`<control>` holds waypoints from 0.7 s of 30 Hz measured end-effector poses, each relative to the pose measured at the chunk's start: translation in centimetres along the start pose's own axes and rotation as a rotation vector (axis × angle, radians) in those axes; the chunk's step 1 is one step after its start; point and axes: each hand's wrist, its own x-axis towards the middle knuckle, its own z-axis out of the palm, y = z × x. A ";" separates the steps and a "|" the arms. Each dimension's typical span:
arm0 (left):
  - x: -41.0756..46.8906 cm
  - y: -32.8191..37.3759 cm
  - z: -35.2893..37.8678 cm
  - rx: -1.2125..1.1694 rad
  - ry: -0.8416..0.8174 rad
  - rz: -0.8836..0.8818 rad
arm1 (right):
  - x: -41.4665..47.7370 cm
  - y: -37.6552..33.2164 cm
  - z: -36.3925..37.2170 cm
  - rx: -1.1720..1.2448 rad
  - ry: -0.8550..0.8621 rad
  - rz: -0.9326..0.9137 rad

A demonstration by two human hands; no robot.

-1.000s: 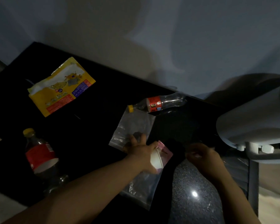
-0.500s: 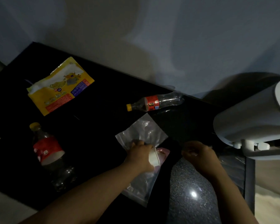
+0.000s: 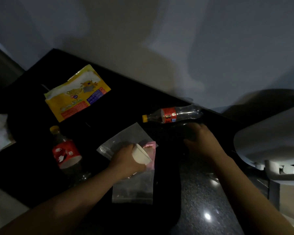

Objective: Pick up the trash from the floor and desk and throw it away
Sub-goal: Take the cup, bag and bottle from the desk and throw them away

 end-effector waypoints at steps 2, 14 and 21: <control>-0.4 -0.9 -0.9 -0.035 0.029 -0.010 | 2.4 -1.5 0.2 -0.080 0.065 -0.100; -2.0 -3.4 -4.4 -0.104 0.119 -0.112 | 8.9 -3.7 4.1 -0.489 -0.116 -0.036; -3.7 -3.5 -5.2 -0.241 0.156 -0.144 | 4.6 -2.5 6.9 -0.367 -0.103 -0.004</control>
